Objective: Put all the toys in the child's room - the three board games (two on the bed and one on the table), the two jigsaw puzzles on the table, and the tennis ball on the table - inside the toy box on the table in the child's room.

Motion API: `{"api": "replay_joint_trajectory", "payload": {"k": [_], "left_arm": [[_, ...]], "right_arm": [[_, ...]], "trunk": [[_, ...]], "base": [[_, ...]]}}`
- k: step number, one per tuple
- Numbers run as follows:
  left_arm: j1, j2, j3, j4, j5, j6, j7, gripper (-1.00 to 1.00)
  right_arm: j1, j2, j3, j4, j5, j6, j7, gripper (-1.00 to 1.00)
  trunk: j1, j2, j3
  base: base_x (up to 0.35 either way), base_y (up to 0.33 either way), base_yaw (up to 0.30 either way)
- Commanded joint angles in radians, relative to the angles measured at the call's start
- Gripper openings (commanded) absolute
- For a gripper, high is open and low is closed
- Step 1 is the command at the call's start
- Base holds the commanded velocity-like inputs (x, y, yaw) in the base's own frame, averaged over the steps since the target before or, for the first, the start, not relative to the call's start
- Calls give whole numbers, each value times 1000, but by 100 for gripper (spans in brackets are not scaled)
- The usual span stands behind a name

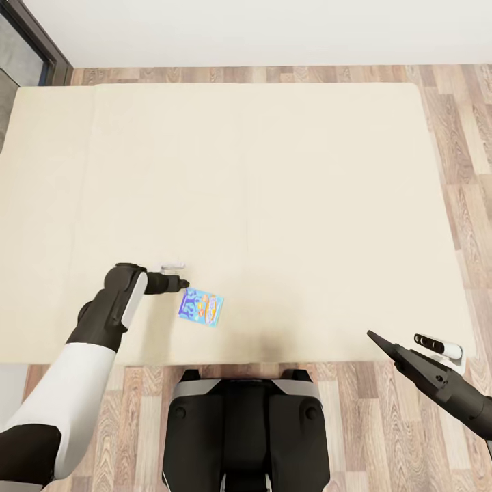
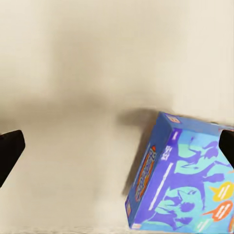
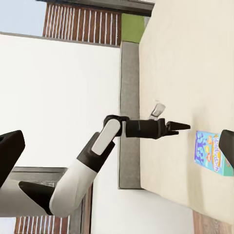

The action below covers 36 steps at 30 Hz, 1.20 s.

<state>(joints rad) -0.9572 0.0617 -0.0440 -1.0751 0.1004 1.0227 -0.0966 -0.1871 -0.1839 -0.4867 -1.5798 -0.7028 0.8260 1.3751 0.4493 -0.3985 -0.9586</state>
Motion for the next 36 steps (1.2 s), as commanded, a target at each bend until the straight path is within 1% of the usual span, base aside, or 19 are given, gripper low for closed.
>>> {"api": "replay_joint_trajectory", "payload": {"k": [1,8,14,18,20,22,25,26,28,29,33,36], "left_arm": [[10,1,-1,-1,9,3,-2,100],[86,4,6,-2,9,-23,-65,100],[140,3,4,-3,9,-54,-83,100],[189,-3,-1,-7,10,-111,-89,100],[201,-4,-2,-12,10,-126,-91,100],[213,-4,-2,-18,11,-139,-107,100],[219,-1,0,-26,11,-147,-148,100],[221,1,2,-32,10,-149,-187,100],[224,3,3,-37,7,-151,-229,100],[226,8,4,-40,5,-153,-266,100],[230,16,5,-48,5,-155,-327,100],[231,19,4,-51,5,-156,-341,100]], "right_arm": [[0,0,0,0,-3,8,1,100],[0,0,-1,0,-3,8,1,100],[0,0,-1,1,-3,8,1,100],[0,0,-1,1,-2,8,1,100],[-1,0,-1,1,-2,8,1,100],[0,0,-1,1,-2,8,1,100],[0,0,-2,1,-2,8,1,100],[0,0,-2,1,-2,8,1,100],[0,0,-2,1,-2,8,1,100],[0,0,-2,1,-2,8,0,100],[0,0,-1,1,-2,7,-1,100],[0,0,-1,1,-1,7,-1,100]], "trunk": [[1,-2,1],[1,-2,5],[1,-2,5],[1,-2,5],[1,-2,5],[1,-2,5],[1,-2,5],[1,-2,5],[1,-2,5],[1,-2,5],[1,-2,5],[1,-2,5]], "base": [[0,0,0],[0,0,0],[0,0,0],[0,0,0],[0,0,0],[0,0,0],[0,0,0],[0,0,0],[0,0,0],[0,0,0],[0,0,0],[0,0,0]]}}
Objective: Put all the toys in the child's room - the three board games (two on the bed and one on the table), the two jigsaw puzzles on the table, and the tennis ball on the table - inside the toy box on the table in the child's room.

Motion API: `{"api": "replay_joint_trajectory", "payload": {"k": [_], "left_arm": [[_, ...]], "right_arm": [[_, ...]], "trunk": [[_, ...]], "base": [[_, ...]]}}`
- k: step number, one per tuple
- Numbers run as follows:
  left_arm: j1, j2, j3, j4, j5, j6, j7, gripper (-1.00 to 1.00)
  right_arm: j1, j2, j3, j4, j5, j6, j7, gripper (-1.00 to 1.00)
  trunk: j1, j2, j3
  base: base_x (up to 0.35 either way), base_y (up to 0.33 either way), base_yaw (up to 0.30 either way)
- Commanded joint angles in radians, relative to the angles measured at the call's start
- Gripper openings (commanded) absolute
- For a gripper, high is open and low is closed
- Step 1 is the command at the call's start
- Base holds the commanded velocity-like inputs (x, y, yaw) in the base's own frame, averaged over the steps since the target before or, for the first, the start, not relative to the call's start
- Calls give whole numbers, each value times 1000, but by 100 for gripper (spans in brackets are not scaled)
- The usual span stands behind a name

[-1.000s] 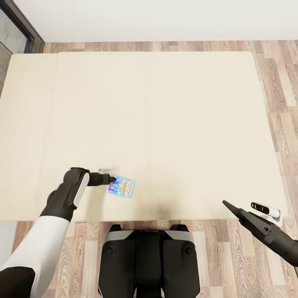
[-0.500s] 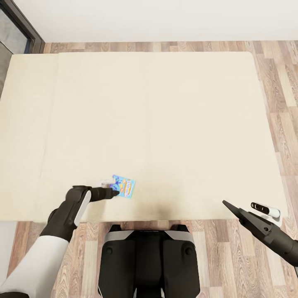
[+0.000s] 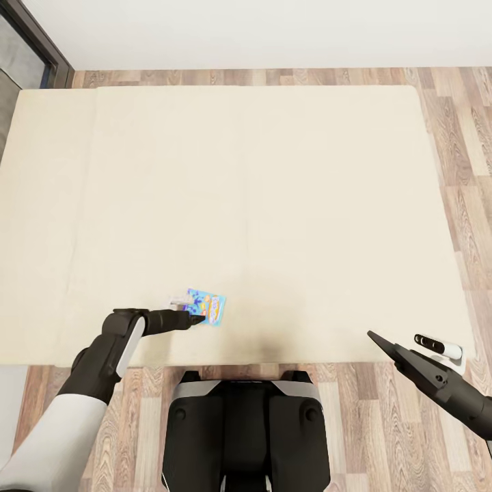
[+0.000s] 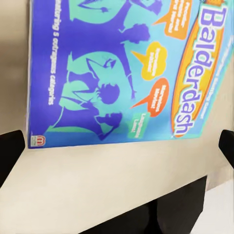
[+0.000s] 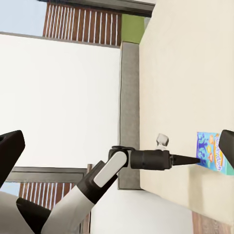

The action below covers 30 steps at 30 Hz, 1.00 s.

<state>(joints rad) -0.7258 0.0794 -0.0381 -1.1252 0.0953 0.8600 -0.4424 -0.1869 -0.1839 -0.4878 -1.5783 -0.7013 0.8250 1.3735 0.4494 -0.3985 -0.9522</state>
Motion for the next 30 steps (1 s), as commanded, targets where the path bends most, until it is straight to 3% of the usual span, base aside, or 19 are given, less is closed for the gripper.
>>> {"api": "replay_joint_trajectory", "payload": {"k": [1,16,30], "left_arm": [[0,1,-2,-1,10,7,2,100],[0,2,1,-2,5,5,3,100],[0,22,3,-3,4,4,19,100]], "right_arm": [[0,0,0,0,-3,9,1,100],[0,0,-1,2,-3,8,0,100],[0,0,-1,3,-1,8,0,100]], "trunk": [[1,-2,-1],[1,-2,-1],[1,-2,-1]], "base": [[0,0,0],[0,0,0],[0,0,0]]}}
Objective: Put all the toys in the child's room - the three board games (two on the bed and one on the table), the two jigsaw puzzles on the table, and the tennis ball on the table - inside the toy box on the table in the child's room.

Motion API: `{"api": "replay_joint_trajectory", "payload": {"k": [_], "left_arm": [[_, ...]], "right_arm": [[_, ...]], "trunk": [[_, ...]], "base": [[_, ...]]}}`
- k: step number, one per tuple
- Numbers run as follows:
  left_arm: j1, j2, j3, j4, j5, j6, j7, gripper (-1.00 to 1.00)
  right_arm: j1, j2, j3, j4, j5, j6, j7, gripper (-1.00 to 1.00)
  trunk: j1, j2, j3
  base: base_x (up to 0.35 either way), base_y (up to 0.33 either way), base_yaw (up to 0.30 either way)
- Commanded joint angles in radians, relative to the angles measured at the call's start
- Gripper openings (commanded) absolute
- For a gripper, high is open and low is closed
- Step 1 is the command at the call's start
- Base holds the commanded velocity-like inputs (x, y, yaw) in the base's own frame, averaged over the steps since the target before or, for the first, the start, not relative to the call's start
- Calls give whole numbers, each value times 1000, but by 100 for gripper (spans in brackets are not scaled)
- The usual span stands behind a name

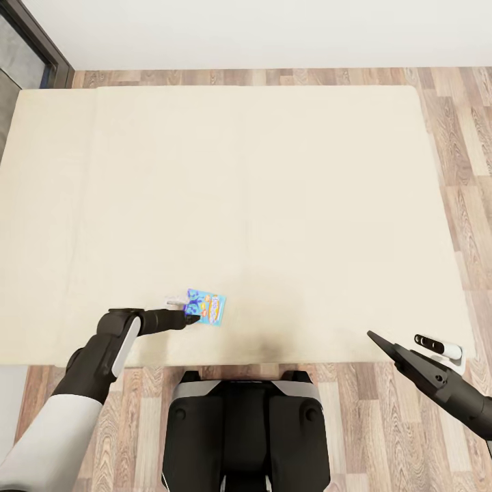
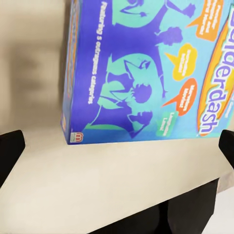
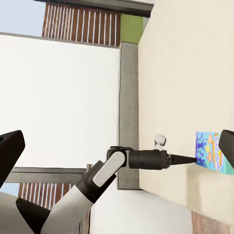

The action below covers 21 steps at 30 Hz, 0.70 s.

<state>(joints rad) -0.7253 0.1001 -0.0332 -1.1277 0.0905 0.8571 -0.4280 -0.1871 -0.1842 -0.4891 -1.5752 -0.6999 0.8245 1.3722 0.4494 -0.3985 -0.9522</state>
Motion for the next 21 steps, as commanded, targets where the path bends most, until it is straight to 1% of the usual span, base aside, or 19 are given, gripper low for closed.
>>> {"api": "replay_joint_trajectory", "payload": {"k": [1,5,6,9,10,14,17,21], "left_arm": [[0,2,-2,-1,9,6,10,100],[0,2,-1,0,9,-7,23,100],[0,2,-1,0,9,-28,32,100],[-1,1,0,0,9,-56,54,100],[-1,-1,0,0,9,-69,72,100],[-2,-4,1,7,9,-88,112,100],[-3,-6,1,11,9,-94,127,100],[-3,-8,0,14,10,-101,139,100]], "right_arm": [[0,0,0,0,-2,8,1,100],[0,0,0,0,0,8,0,100],[0,0,0,1,5,8,-1,100],[0,0,1,1,15,8,-5,100],[0,0,1,1,20,8,-8,100],[0,1,1,1,26,8,-11,100],[0,1,1,1,28,3,-12,100],[0,0,1,1,29,-33,-16,100]], "trunk": [[1,-2,-1],[1,-2,-1],[1,-2,-1],[1,-2,-1],[1,-2,-1],[1,-2,-1],[1,-2,-1],[1,-2,-1]], "base": [[0,0,0],[0,0,0],[0,0,0],[0,0,0],[0,0,0],[0,0,0],[0,0,0],[0,0,0]]}}
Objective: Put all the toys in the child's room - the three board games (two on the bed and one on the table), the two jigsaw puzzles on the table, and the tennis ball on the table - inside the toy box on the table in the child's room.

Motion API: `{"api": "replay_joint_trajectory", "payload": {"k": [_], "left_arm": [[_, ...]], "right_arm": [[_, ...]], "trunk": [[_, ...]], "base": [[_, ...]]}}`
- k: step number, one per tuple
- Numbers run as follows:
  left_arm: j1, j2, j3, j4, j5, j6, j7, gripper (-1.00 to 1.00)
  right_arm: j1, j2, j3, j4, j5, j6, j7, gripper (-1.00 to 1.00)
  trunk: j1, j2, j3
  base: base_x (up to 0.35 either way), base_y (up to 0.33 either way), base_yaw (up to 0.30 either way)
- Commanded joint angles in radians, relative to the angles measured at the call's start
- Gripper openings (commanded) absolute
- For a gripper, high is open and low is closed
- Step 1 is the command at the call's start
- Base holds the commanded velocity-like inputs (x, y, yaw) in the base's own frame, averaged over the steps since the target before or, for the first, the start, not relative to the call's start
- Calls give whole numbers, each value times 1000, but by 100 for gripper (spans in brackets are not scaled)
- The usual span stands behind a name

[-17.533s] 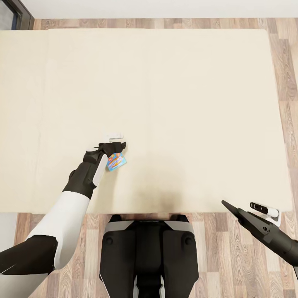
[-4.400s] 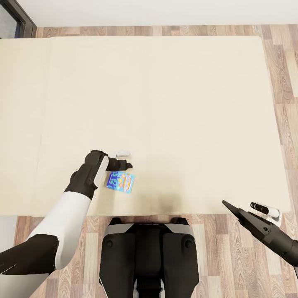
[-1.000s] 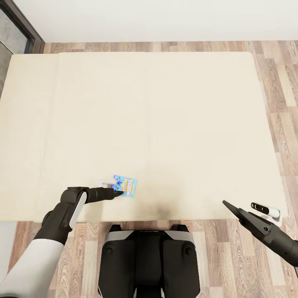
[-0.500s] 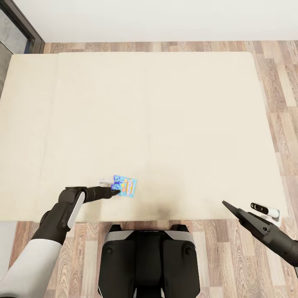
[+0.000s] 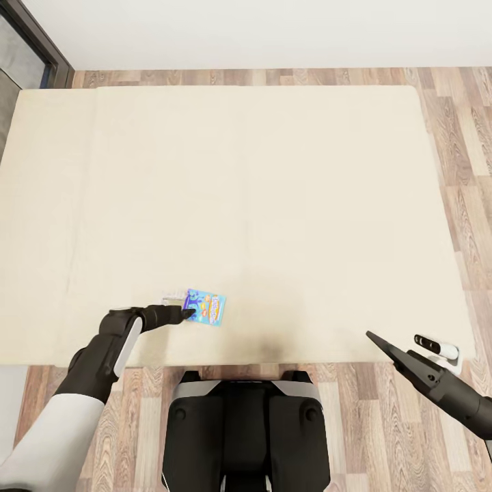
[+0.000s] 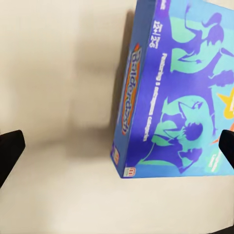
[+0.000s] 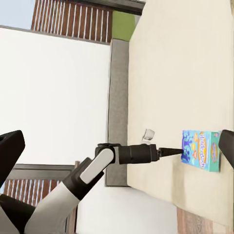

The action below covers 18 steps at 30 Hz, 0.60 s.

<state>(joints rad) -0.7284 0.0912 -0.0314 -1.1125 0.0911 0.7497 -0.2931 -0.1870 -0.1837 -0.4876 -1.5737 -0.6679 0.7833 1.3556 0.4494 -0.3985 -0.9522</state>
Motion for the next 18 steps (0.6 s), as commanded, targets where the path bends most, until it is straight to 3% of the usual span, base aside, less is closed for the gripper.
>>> {"api": "replay_joint_trajectory", "payload": {"k": [1,18], "left_arm": [[-1,1,-2,-1,9,3,5,100],[-2,-10,-7,11,18,-113,9,100]], "right_arm": [[0,0,0,0,-3,3,0,100],[0,0,0,2,-3,-15,-3,100]], "trunk": [[1,-2,-1],[1,-2,-1]], "base": [[0,0,0],[0,0,0]]}}
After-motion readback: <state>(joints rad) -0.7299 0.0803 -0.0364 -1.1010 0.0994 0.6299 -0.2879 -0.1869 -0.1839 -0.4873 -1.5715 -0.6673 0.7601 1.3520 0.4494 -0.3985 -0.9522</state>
